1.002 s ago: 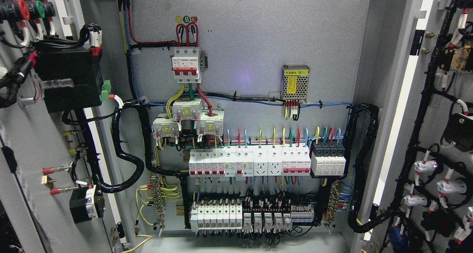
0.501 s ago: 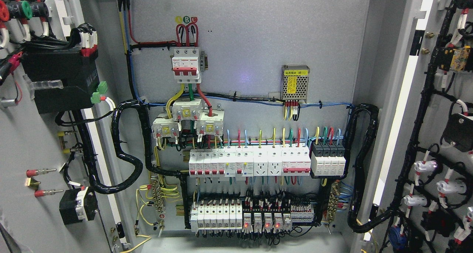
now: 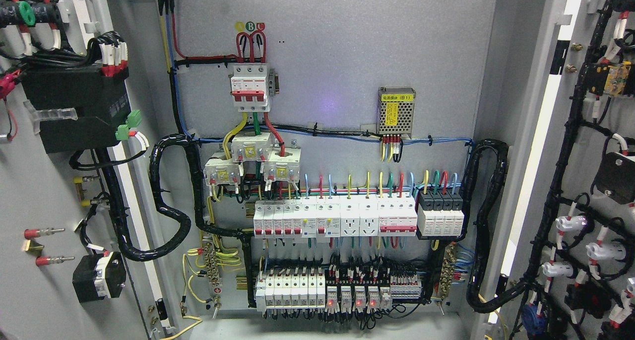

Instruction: Open door with both hands

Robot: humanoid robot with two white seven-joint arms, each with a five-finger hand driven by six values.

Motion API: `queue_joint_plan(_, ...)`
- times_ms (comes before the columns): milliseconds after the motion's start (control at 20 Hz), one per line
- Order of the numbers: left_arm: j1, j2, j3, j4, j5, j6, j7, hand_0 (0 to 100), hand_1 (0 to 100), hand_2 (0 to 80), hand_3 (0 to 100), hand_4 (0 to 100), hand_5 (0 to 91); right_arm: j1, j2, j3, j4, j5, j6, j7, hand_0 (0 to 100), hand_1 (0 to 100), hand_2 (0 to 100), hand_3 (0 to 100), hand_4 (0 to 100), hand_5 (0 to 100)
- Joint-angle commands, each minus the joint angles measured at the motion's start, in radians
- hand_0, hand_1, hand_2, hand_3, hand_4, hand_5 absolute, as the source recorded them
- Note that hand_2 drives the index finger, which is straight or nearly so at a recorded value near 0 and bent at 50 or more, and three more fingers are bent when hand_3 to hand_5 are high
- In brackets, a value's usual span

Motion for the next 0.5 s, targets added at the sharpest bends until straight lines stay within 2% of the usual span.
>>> queue_joint_plan(0, 0.136, 0.107, -0.051, -0.487, 0.000, 0.000, 0.002, 0, 0, 0.0, 0, 0, 0.0, -0.026, 0.003, 0.077, 0.035, -0.001, 0.000, -0.014, 19, 0, 0, 0, 0, 0)
queue_joint_plan(200, 0.184, 0.150, -0.052, -0.674, 0.001, 0.000, 0.002, 0, 0, 0.0, 0, 0, 0.0, -0.024, 0.003, 0.059, 0.044, 0.000, -0.001, -0.014, 19, 0, 0, 0, 0, 0)
queue_joint_plan(451, 0.248, 0.206, -0.055, -0.866, 0.001, 0.000, 0.002, 0, 0, 0.0, 0, 0, 0.0, -0.003, -0.004, -0.038, 0.043, 0.000, -0.001, -0.012, 19, 0, 0, 0, 0, 0)
